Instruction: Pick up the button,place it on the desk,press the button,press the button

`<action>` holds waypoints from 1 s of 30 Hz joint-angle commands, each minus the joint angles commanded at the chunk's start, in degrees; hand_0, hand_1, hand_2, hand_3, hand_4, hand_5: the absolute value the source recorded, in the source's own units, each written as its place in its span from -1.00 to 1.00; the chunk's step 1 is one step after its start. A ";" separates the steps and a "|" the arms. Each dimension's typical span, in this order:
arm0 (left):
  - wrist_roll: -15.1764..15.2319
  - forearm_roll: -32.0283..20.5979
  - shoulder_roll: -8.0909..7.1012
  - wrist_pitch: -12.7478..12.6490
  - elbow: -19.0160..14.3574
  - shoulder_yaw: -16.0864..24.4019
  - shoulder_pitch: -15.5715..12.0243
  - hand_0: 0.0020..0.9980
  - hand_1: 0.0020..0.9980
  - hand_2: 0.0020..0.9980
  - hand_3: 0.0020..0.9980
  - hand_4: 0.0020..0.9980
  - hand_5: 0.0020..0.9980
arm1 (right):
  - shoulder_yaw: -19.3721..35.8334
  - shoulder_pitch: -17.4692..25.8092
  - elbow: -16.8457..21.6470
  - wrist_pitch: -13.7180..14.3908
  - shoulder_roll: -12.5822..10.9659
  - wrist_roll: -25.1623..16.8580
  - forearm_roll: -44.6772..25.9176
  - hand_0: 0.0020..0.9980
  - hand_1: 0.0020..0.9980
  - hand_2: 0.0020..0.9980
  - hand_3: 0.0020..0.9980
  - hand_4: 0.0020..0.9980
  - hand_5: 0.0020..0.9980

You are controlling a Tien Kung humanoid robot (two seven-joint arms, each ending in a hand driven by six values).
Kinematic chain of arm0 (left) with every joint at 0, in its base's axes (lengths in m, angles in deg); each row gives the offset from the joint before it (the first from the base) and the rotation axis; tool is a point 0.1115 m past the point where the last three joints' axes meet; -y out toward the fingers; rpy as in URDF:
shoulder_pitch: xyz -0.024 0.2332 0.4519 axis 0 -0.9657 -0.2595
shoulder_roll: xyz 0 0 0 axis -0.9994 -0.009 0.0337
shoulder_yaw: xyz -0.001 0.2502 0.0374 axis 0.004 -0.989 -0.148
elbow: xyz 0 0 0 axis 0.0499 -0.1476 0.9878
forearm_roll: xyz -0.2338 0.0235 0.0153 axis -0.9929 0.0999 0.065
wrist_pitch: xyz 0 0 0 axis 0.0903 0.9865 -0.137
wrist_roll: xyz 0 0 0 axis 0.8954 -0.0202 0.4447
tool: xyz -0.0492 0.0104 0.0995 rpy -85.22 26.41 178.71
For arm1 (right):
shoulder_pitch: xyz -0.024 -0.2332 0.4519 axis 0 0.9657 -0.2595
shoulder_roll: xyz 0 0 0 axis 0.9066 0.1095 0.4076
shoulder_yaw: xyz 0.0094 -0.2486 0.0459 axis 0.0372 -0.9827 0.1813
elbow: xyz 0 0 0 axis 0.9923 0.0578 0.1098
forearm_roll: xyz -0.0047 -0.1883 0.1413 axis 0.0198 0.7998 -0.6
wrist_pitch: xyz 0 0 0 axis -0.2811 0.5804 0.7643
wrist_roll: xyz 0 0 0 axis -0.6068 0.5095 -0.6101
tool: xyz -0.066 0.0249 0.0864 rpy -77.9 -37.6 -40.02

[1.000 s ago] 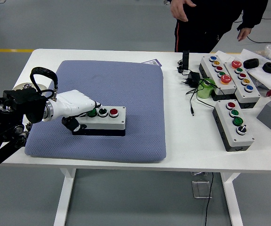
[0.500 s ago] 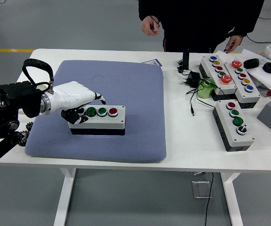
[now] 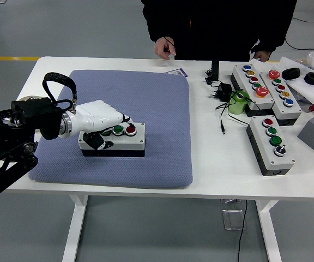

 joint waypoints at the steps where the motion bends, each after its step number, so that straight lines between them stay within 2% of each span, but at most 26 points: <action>1: 0.00 0.00 0.06 -0.03 0.09 -0.05 0.07 -1.00 -1.00 -0.90 0.63 0.35 -1.00 | -0.02 0.00 0.00 0.00 0.00 0.00 -0.01 0.53 0.45 0.49 0.19 -0.60 -0.69; 12: 0.04 -0.31 0.65 -0.05 2.18 -1.12 0.69 -1.00 -1.00 -0.91 0.63 0.35 -1.00 | -0.21 -0.04 0.03 0.05 -0.03 0.09 -0.09 0.53 0.45 0.49 0.19 -0.60 -0.69; 30: 0.09 -0.67 0.56 0.87 4.81 -2.73 0.64 -1.00 -1.00 -0.91 0.62 0.34 -1.00 | -0.05 -0.13 0.01 0.07 -0.05 0.08 0.06 0.53 0.45 0.49 0.19 -0.60 -0.69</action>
